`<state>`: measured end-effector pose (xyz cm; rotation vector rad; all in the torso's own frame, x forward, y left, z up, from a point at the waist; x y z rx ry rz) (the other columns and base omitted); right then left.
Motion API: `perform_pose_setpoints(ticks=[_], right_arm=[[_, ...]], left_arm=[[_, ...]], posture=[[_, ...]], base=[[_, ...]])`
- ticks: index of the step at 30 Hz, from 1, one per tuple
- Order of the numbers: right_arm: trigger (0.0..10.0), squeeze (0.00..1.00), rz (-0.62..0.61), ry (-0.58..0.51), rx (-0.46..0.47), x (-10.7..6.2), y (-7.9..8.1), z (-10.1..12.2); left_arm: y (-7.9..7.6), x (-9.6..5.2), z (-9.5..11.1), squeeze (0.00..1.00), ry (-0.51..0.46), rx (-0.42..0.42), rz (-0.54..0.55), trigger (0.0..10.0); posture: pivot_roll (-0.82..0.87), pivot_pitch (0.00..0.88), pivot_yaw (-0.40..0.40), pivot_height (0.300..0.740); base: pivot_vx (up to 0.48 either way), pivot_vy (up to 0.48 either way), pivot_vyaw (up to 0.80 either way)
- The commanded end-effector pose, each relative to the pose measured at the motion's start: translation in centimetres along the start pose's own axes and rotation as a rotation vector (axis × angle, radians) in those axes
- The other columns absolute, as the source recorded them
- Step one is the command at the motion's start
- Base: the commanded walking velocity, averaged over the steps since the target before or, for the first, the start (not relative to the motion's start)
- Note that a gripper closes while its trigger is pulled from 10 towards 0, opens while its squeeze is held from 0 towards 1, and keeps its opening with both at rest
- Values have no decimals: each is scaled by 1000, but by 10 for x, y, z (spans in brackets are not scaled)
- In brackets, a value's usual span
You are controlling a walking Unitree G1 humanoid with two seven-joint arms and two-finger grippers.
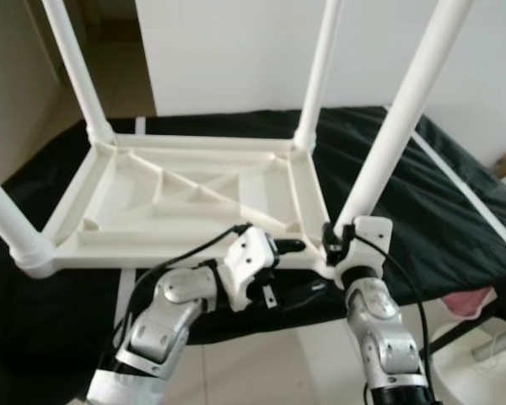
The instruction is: Building children table
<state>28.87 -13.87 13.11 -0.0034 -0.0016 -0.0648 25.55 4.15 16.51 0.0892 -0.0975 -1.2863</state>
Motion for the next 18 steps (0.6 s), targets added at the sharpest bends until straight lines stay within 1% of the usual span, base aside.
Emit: perform_pose_setpoints(ticks=[1, 7, 8, 10, 11, 12, 14, 15, 16, 18], right_arm=[[10000, 0, -1, 37, 22, -4, -1, -7], [10000, 0, 2, 24, -12, -4, -6, -4], [10000, 114, 17, 11, -9, -5, -6, -3], [10000, 114, 27, 1, -6, -5, -5, -2], [10000, 569, 49, -12, -10, -5, -6, 0], [10000, 1000, 73, -20, -9, -6, -6, 1], [10000, 1000, 96, -31, -16, -6, -9, 3], [10000, 1000, 127, -46, -28, -7, -14, 6], [10000, 1000, 127, -46, -28, -7, -14, 6], [10000, 1000, 172, -61, -44, -7, -21, 9]], left_arm=[[-1, 1, 0, 0, 1, -8, 6, 10000], [-2, 1, 0, 0, -3, -12, 9, 10000], [-2, 2, 0, 0, -3, -13, 12, 10000], [-1, 2, 0, 0, -3, -12, 14, 10000], [-1, 2, 0, 0, -5, -11, 17, 10000], [-1, 2, 1, 0, -7, -12, 21, 10000], [0, 2, 1, 0, -9, -12, 24, 10000], [0, 2, 1, 0, -10, -11, 28, 10000], [0, 2, 1, 0, -10, -11, 28, 10000], [1, 1, 2, 0, -12, -12, 33, 10000]], posture=[[-21, 35, -42, 740], [-22, 39, -46, 740], [-21, 41, -48, 740], [-21, 41, -48, 740], [-21, 42, -51, 740], [-21, 42, -51, 740], [-21, 43, -54, 740], [-21, 43, -54, 740], [-21, 43, -54, 740], [-23, 44, -53, 740]], base=[[0, 0, 0], [0, 0, 0], [0, 0, 0], [0, 0, 0], [0, 0, 0], [0, 0, 0], [0, 0, 0], [0, 0, 0], [0, 0, 0], [0, 0, 0]])
Point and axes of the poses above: a point about 5 cm out from each wrist's last joint towards the gripper, its own x axis pointing out of the wrist towards the gripper, its own z axis along the axis of the wrist's last joint, y = z × x, the point moved 1 cm from there along x, pointing out of the wrist towards the gripper, and after that the axes turned 6 degrees about -x, right-handed, at the moved point
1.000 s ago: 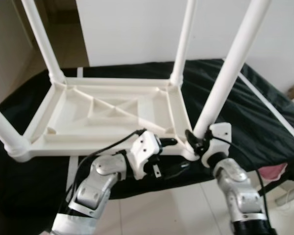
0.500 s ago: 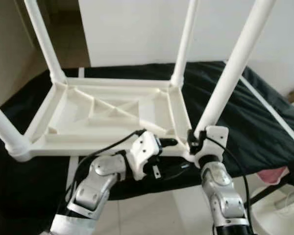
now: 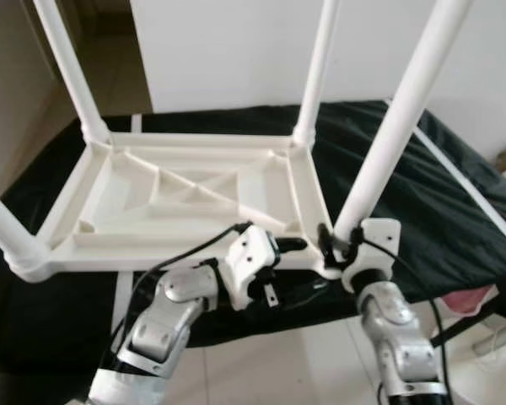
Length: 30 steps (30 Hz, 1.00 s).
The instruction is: Building children table
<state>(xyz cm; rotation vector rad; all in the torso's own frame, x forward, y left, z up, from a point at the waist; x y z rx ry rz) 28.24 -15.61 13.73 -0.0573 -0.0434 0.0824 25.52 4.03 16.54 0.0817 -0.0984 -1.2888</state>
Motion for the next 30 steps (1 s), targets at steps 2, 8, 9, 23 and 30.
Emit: perform_pose_setpoints(ticks=[2, 8, 9, 23, 30], right_arm=[[10000, 565, 70, -26, -14, -2, -7, 4], [10000, 0, 280, -45, -44, 1, -10, 11], [10000, 0, 316, -42, -42, 2, -10, 11], [10000, 0, 546, -15, -94, 14, -14, 7], [10000, 0, 639, 16, -134, 17, -16, 3]], left_arm=[[2, 0, 1, 0, -8, -8, 35, 10000], [3, 3, 3, 0, -16, -5, 32, 10000], [4, 4, 3, 0, -16, -4, 33, 10000], [7, 5, 8, 0, -40, -1, 34, 10000], [7, 5, 7, 0, -21, 15, 32, 10000]], posture=[[-30, 43, -48, 740], [-40, 42, -44, 740], [-40, 42, -44, 740], [-27, 17, -44, 740], [-17, 13, -46, 740]], base=[[0, 0, 0], [0, 0, 0], [0, 0, 0], [0, 0, 0], [0, 0, 0]])
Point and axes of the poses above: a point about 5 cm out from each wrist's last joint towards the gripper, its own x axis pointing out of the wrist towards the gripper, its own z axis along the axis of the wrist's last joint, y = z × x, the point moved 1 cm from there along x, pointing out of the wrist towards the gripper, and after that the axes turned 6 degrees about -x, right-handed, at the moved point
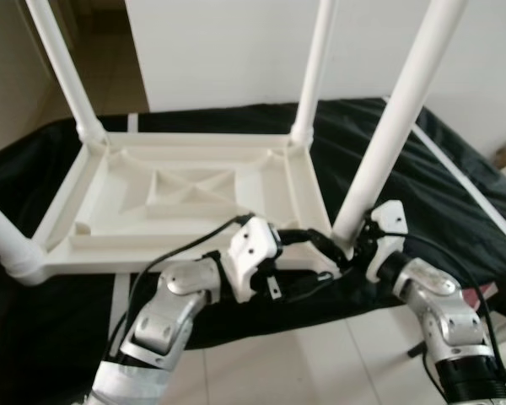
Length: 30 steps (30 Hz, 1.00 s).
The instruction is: Building children table
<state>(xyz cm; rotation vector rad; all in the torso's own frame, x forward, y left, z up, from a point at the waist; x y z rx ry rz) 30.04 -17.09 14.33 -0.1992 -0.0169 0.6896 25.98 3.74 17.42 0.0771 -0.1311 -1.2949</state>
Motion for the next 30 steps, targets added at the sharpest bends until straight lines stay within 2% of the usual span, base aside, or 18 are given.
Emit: perform_pose_setpoints(ticks=[1, 2, 4, 12, 13, 22, 24, 30], right_arm=[[10000, 0, 29, 2, -4, 1, 1, -1], [235, 0, 49, 13, -10, 0, 1, -3], [0, 0, 71, 27, -13, 0, 3, -5], [0, 0, 101, 57, -3, -4, 5, -12], [10000, 0, 88, 60, 0, -4, 4, -13], [10000, 0, -39, 60, 27, -3, -6, -15], [10000, 0, -179, 131, 15, -1, -11, -24], [10000, 0, -272, 147, 42, -1, -9, -27]], left_arm=[[3, 1, -2, 0, 6, 0, 37, 10000], [4, 1, -1, 0, 6, 4, 40, 10000], [4, 1, -1, 0, 6, 4, 43, 10000], [3, 0, -1, 0, 7, 5, 48, 10000], [3, -1, -1, 0, 7, 6, 49, 10000], [3, -2, -2, 0, 10, 1, 51, 10000], [5, 0, -3, 0, 1, -7, 66, 10000], [5, 0, -4, 0, -2, 8, 81, 10000]], posture=[[-17, 13, -46, 740], [-14, 12, -47, 740], [-13, 13, -48, 740], [-14, 21, -47, 740], [-15, 24, -47, 740], [-16, 28, -46, 740], [-18, 26, -49, 740], [-24, 25, -49, 740]], base=[[0, 0, 0], [0, 0, 0], [0, 0, 0], [0, 0, 0], [0, 0, 0], [0, 0, 0], [0, 0, 0], [0, 0, 0]])
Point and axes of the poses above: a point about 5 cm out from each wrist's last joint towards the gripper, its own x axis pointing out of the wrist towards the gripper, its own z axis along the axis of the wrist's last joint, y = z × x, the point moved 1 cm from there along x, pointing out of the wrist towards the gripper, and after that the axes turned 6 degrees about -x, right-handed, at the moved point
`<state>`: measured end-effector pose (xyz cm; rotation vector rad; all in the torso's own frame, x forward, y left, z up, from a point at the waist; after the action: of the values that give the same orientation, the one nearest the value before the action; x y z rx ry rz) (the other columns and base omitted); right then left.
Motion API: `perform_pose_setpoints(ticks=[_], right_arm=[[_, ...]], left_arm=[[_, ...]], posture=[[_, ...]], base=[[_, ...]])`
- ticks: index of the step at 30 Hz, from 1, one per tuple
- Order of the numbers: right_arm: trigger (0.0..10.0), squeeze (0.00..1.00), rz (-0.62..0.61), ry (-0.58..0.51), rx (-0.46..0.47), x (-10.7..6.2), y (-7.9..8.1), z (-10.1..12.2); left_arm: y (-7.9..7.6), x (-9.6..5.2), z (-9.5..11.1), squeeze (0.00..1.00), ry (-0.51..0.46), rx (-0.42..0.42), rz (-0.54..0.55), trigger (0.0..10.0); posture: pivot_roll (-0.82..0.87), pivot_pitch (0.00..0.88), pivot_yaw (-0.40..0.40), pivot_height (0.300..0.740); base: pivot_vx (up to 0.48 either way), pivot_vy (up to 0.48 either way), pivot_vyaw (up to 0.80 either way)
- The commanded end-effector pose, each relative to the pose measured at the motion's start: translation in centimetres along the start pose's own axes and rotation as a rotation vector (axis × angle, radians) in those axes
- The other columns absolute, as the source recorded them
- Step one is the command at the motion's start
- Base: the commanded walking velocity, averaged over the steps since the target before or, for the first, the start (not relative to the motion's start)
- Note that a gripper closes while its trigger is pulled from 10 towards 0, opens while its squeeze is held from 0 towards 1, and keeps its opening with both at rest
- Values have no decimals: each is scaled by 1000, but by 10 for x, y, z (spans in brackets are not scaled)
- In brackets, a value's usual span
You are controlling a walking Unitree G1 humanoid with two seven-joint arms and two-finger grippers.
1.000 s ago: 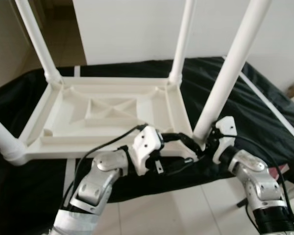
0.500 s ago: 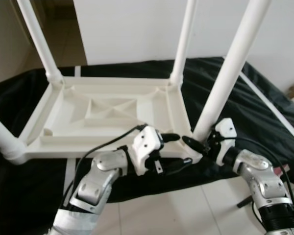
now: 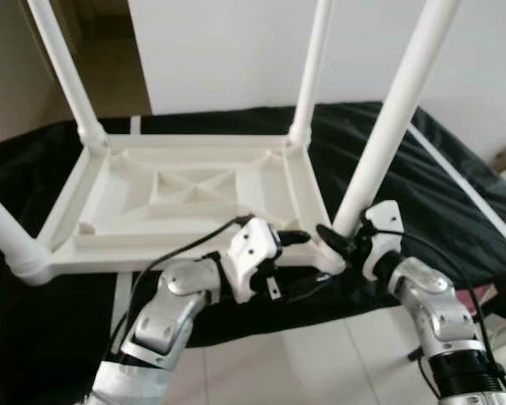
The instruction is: Building children table
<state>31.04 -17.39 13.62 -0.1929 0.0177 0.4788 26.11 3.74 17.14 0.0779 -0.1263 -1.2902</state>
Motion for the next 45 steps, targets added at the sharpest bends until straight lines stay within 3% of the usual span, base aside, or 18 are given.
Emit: perform_pose_setpoints(ticks=[1, 3, 7, 12, 13, 16, 18, 24, 25, 29, 34, 43, 45], right_arm=[[10000, 0, -66, 98, 14, -6, -4, -19], [10000, 0, -176, 107, 44, -6, -9, -20], [10000, 0, -218, 110, 60, -7, -10, -20], [10000, 0, -408, 121, 69, -7, -7, -18], [10000, 0, -408, 121, 69, -7, -7, -18], [10000, 0, -587, 139, 130, -9, 2, -21], [10000, 0, -684, 138, 133, -9, 9, -21], [10000, 0, -726, 143, 183, -4, 18, -22], [10000, 0, -715, 137, 227, 1, 25, -20], [10000, 0, -701, 133, 261, 6, 32, -17], [10000, 0, -725, 146, 234, 3, 31, -17], [10000, 0, -730, 144, 222, 2, 32, -17], [10000, 0, -732, 138, 211, 2, 32, -16]], left_arm=[[4, 0, -1, 0, -6, 9, 77, 10000], [5, 2, -2, 0, 0, 29, 103, 10000], [8, 2, -2, 0, 0, 59, 134, 10000], [12, 2, 0, 0, -6, 126, 177, 10000], [12, 2, 0, 0, -6, 126, 177, 10000], [14, 2, -2, 0, -1, 122, 197, 10000], [14, 2, -5, 0, -1, 59, 203, 10000], [16, 3, -6, 0, -3, 4, 226, 10000], [17, 3, -5, 0, -9, -11, 237, 10000], [20, 2, -4, 0, -15, 3, 258, 10000], [18, 1, -6, 0, -3, 64, 248, 10000], [18, 1, -6, 0, 0, 66, 249, 10000], [19, 2, -8, 0, 15, 35, 257, 10000]], posture=[[-24, 25, -49, 740], [-26, 24, -49, 740], [-27, 22, -47, 740], [-27, 12, -50, 740], [-27, 12, -50, 740], [-25, 6, -53, 740], [-25, 3, -51, 740], [-23, 0, -49, 740], [-19, 0, -48, 740], [-17, 0, -47, 740], [-18, 0, -42, 740], [-18, 0, -42, 740], [-19, 0, -42, 740]], base=[[0, 0, 0], [0, 0, 0], [0, 0, 0], [0, 0, 0], [0, 0, 0], [0, 0, 0], [0, 0, 0], [0, 0, 0], [0, 0, 0], [0, 0, 0], [0, 0, 0], [0, 0, 0], [0, 0, 0]])
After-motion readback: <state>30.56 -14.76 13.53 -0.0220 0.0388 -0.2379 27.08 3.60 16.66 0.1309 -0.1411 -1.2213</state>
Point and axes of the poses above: a point about 5 cm out from each wrist's last joint towards the gripper, its own x axis pointing out of the wrist towards the gripper, its own z axis along the axis of the wrist's last joint, y = z × x, the point moved 1 cm from there along x, pointing out of the wrist towards the gripper, and after that the axes turned 6 degrees about -x, right-handed, at the moved point
